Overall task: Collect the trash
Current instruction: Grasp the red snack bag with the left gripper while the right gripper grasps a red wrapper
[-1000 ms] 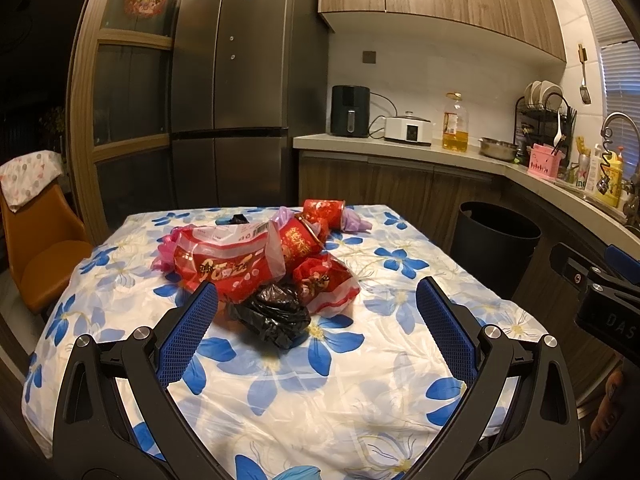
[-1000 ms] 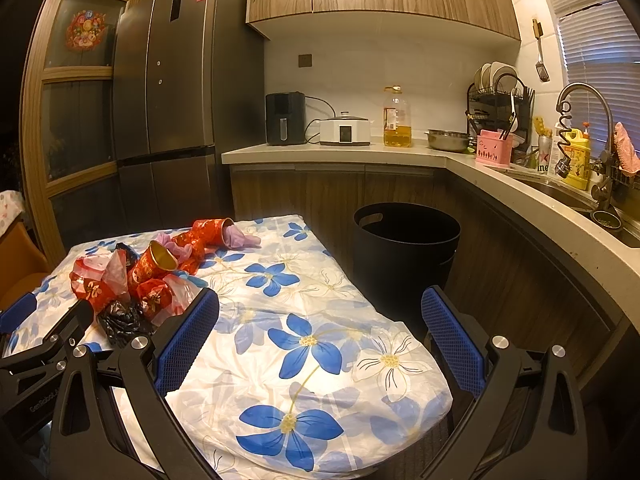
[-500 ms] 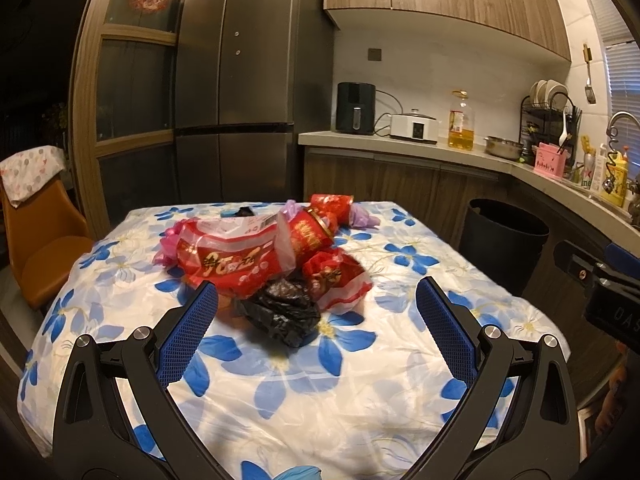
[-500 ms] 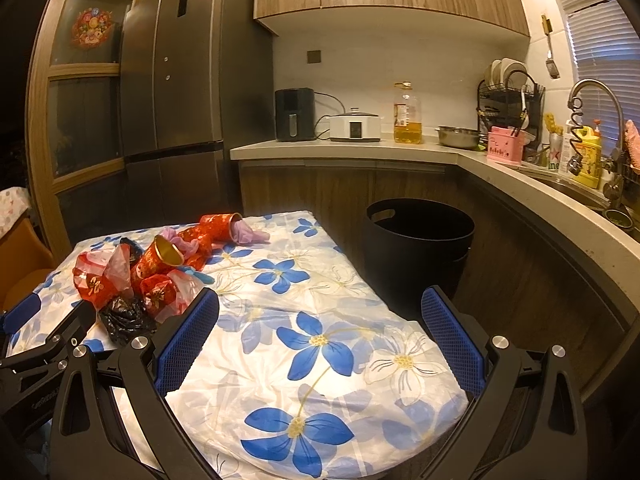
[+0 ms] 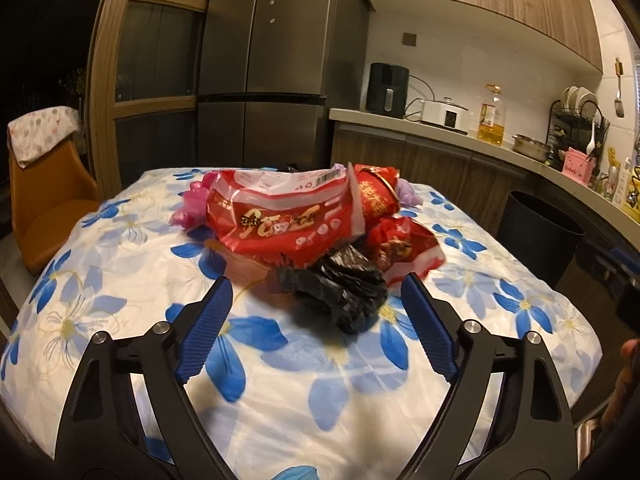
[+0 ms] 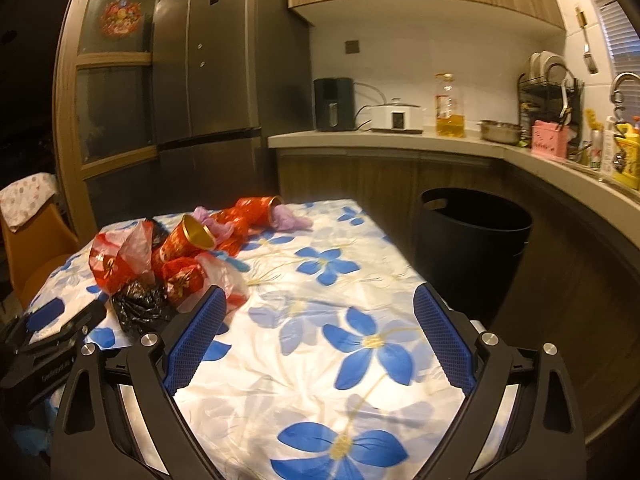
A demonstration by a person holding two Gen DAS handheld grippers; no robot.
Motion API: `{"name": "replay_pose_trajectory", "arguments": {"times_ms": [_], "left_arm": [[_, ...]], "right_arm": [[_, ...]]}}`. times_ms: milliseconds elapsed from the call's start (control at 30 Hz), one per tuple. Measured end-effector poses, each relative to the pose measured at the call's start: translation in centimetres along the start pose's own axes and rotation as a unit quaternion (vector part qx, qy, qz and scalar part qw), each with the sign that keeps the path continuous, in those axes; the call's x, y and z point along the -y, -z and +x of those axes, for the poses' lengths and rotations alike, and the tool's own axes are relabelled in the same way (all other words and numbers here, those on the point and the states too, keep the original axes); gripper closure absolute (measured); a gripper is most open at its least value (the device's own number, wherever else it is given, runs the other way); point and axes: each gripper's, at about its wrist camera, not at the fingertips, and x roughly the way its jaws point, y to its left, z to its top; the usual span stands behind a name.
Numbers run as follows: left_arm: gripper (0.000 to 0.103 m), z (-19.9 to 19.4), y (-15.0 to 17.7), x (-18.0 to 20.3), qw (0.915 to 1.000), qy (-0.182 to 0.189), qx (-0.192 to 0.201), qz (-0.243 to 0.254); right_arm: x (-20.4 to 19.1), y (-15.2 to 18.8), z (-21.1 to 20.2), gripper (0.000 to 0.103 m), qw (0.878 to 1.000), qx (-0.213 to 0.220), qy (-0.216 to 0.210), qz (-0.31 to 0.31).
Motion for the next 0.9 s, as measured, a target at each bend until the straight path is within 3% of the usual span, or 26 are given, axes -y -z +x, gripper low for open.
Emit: {"name": "replay_pose_trajectory", "arguments": {"times_ms": [133, 267, 433, 600, 700, 900], "left_arm": [[0.021, 1.6, -1.6, -0.3, 0.9999, -0.007, 0.006, -0.005], [0.032, 4.0, -3.3, 0.4, 0.9999, -0.013, 0.001, 0.003], [0.054, 6.5, -3.8, 0.9, 0.9997, -0.010, -0.024, 0.006], [0.095, 7.7, -4.1, 0.5, 0.9994, 0.006, -0.035, -0.001], [0.101, 7.5, -4.2, 0.1, 0.9994, 0.017, -0.028, -0.006], [0.102, 4.0, -5.2, -1.0, 0.9981, 0.050, 0.009, -0.036]], "right_arm": [[-0.7, 0.3, 1.7, 0.012, 1.000, -0.007, -0.015, -0.007], [-1.1, 0.4, 3.7, 0.013, 0.999, -0.026, -0.027, -0.004], [-1.5, 0.2, 5.2, 0.016, 0.999, -0.031, -0.038, -0.005], [-2.8, 0.3, 7.0, 0.023, 0.997, -0.045, -0.064, -0.012], [-3.8, 0.3, 8.1, 0.026, 0.995, -0.053, -0.086, -0.016], [-5.6, 0.2, 9.7, 0.034, 0.991, -0.057, -0.119, -0.018]]}}
